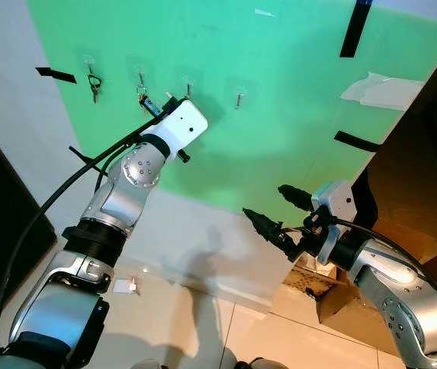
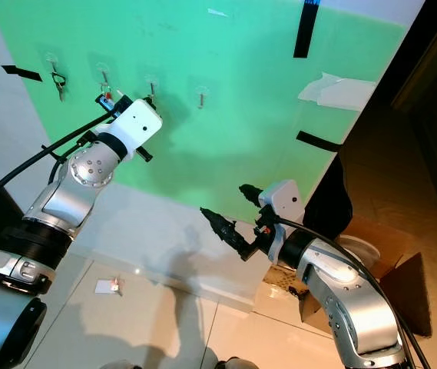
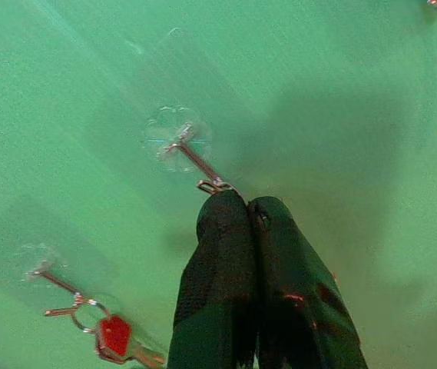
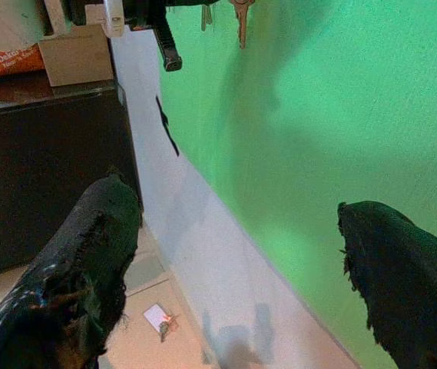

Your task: Hang keys on a hook

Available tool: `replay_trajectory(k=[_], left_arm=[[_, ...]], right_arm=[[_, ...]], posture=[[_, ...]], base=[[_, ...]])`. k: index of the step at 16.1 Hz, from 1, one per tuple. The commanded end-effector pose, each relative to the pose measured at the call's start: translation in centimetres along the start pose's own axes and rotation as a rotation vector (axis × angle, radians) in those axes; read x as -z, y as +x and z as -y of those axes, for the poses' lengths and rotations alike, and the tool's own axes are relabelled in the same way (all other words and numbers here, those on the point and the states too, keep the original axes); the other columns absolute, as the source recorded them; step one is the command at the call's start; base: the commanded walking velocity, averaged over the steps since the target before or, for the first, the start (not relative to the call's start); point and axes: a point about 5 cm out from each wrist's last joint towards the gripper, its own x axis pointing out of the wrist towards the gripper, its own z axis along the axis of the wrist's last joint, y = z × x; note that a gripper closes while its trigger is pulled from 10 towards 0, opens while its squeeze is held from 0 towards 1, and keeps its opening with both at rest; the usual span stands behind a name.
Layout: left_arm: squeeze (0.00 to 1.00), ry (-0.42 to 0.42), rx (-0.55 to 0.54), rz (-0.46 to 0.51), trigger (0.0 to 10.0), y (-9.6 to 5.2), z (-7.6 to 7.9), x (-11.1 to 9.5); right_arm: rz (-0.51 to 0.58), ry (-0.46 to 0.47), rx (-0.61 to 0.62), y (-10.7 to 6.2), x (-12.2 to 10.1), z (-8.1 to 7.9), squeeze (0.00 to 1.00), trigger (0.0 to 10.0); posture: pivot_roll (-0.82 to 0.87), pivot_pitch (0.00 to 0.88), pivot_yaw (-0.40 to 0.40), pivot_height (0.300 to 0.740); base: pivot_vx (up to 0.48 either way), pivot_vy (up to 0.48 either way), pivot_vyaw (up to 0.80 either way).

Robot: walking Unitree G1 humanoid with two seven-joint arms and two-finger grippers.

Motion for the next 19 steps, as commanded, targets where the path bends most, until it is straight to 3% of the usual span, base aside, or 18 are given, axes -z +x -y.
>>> replay_trajectory(k=[1,7,10,13,15,16,17,18,19], left_arm=[[1.0,-0.027,0.022,-0.006,10.0,-0.1,0.2,0.0],[1.0,-0.059,0.04,0.003,10.0,-0.7,0.4,0.3],[1.0,-0.11,0.022,0.036,10.0,-1.6,0.4,0.3],[1.0,-0.34,-0.012,0.159,10.0,-4.3,0.8,-0.2],[1.0,-0.464,0.022,0.139,10.0,-6.6,2.0,0.5],[1.0,-0.485,0.077,0.112,10.0,-7.8,2.9,1.1],[0.36,-0.486,0.116,0.088,10.0,-8.5,3.6,1.5],[0.0,-0.494,0.154,0.024,10.0,-9.4,4.7,2.7],[0.0,-0.499,0.132,-0.131,10.0,-10.0,6.0,5.4]], right_arm=[[0.005,-0.01,-0.006,-0.2,-0.4,0.0,0.0,10.0],[0.0,0.026,0.026,-0.3,-0.1,0.3,0.0,10.0],[0.028,0.046,0.099,-0.3,0.0,0.6,0.0,10.0],[-0.011,0.073,0.175,-0.8,1.4,0.7,0.0,10.0],[-0.052,0.092,0.308,-1.3,2.8,1.3,0.0,10.0],[-0.065,0.119,0.338,-1.5,3.5,1.2,0.0,10.0],[-0.072,0.131,0.36,-1.6,3.8,1.2,0.0,10.0],[-0.099,0.158,0.409,-1.9,4.7,1.0,0.0,10.0],[-0.15,0.181,0.5,-2.2,6.1,1.1,0.0,10.0]], posture=[[-0.12,0.0,-0.086,0.74],[-0.12,0.0,-0.082,0.74],[-0.11,0.0,-0.082,0.74],[-0.1,0.0,-0.072,0.74],[-0.1,0.0,-0.061,0.74],[-0.1,0.0,-0.059,0.74],[-0.1,0.0,-0.059,0.74],[-0.09,0.0,-0.061,0.74],[-0.09,0.0,-0.059,0.74]], base=[[0.0,0.0,0.0],[0.0,0.0,0.0],[0.0,0.0,0.0],[0.0,0.0,0.0],[0.0,0.0,0.0],[0.0,0.0,0.0],[0.0,0.0,0.0],[0.0,0.0,0.0],[0.0,0.0,-0.8]])
